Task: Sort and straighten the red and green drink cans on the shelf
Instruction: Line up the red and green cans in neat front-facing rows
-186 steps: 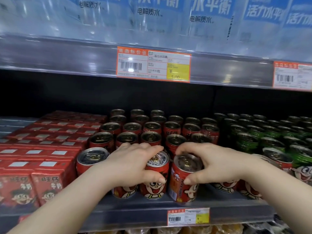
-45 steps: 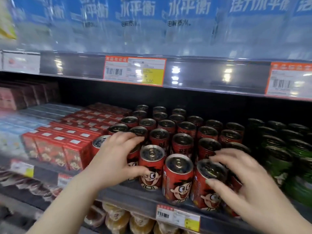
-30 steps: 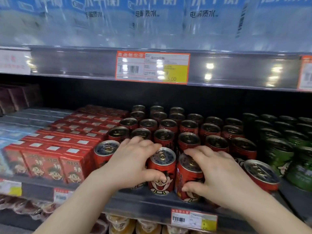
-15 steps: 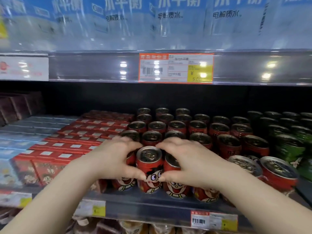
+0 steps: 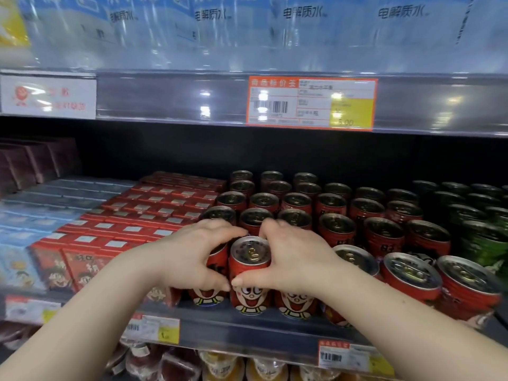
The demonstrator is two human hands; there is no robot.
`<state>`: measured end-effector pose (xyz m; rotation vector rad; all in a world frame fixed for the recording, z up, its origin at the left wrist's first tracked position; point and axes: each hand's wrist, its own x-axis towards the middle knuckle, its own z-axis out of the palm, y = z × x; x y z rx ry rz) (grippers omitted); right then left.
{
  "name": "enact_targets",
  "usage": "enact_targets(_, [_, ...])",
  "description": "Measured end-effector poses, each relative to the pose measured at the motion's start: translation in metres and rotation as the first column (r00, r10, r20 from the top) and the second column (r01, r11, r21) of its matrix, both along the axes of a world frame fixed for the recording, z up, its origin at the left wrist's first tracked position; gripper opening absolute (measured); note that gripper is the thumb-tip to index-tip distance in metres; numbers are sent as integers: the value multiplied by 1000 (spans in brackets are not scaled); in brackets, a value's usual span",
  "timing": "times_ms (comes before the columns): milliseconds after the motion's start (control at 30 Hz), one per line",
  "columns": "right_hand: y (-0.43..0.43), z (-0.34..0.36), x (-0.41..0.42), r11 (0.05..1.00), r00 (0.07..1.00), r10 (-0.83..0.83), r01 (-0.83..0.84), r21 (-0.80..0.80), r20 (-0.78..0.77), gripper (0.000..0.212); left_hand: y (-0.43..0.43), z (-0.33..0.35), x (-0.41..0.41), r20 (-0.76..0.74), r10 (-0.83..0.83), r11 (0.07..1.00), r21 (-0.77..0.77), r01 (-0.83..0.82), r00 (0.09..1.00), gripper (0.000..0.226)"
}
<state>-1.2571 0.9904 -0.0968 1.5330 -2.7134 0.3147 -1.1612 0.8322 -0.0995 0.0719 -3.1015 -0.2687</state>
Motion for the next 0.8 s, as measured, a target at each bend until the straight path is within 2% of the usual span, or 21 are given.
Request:
enact_targets(133, [13, 12, -7, 995, 998, 43, -47, 89, 43, 86, 4, -6, -6, -47, 28, 991, -129, -34, 998, 91])
enact_targets(267, [40, 31, -24, 961, 997, 44, -59, 269, 60, 90, -2, -4, -7, 1, 2, 997, -74, -2, 1000, 87])
enact_targets(400, [43, 27, -29, 973, 992, 56, -79, 218, 114, 85, -1, 0, -8, 56, 1, 999, 36, -3, 998, 93])
enact_targets(467, [50, 25, -33, 980, 987, 49, -77, 182, 150, 86, 10, 3, -10, -9, 20, 1000, 23, -20, 1000, 103])
enact_targets(567, [77, 32, -45, 993, 987, -26, 8, 116, 159, 83, 40, 6, -17, -136, -35, 999, -14, 33, 990, 102])
enact_targets(633, [103, 40, -56, 989, 981, -103, 83, 121, 167, 81, 62, 8, -24, -134, -105, 994, -13, 104, 985, 93])
enact_targets(733, [137, 45, -66, 941, 964, -224, 177, 289, 140, 84, 91, 6, -44, -119, -148, 988, -59, 142, 982, 88])
enact_targets(800, [147, 38, -68, 915, 960, -247, 187, 356, 132, 90, 108, 1, -59, -112, -172, 983, -86, 163, 979, 87])
